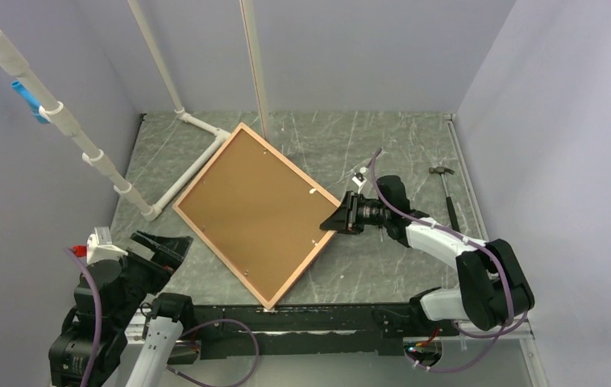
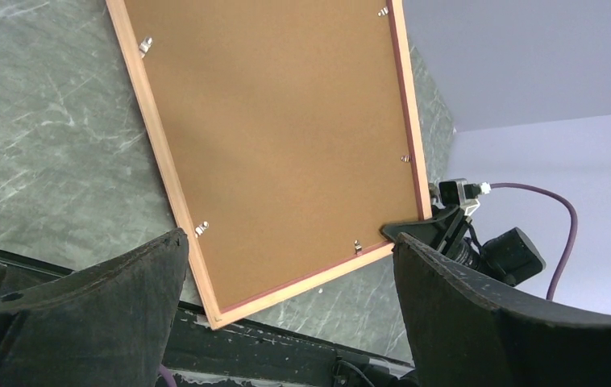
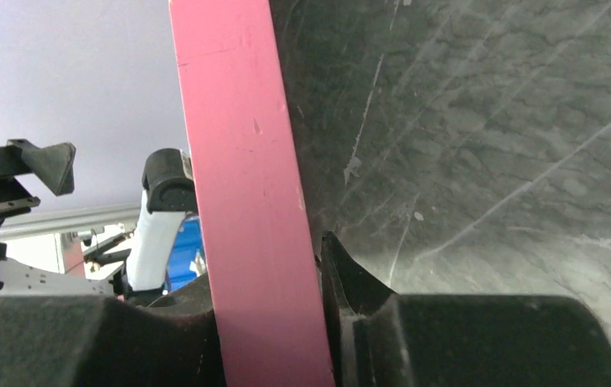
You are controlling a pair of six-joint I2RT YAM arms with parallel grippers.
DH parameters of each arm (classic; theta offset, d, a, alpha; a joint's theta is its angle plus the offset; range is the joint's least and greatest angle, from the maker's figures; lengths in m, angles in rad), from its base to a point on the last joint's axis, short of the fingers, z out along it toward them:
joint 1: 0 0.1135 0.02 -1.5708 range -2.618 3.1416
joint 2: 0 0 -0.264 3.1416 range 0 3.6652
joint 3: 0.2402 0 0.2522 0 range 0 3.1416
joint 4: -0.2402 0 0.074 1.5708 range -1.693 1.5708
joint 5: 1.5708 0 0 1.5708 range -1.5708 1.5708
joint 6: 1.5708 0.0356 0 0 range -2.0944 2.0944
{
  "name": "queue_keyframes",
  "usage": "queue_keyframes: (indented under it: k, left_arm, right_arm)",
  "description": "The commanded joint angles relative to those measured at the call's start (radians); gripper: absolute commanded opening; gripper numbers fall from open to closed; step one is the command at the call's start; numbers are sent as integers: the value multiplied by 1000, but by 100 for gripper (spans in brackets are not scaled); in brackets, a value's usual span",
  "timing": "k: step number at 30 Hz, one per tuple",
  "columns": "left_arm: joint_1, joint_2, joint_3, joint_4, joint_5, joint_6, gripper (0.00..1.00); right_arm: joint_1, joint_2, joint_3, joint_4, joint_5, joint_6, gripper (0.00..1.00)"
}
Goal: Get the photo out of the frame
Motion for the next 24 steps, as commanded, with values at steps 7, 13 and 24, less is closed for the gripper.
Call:
queue_keyframes:
  k: [7, 13, 24]
  left_arm:
    - [0, -9, -37, 49, 38, -16, 97]
    - [0, -5, -27, 39, 38, -14, 98]
    - [0, -20, -8, 4, 32, -11, 98]
  right_arm:
    - [-25, 116, 44, -129, -249, -207, 0]
    - [-25, 252, 52, 38, -197, -96, 0]
    - [-25, 496, 159, 36, -39, -103, 0]
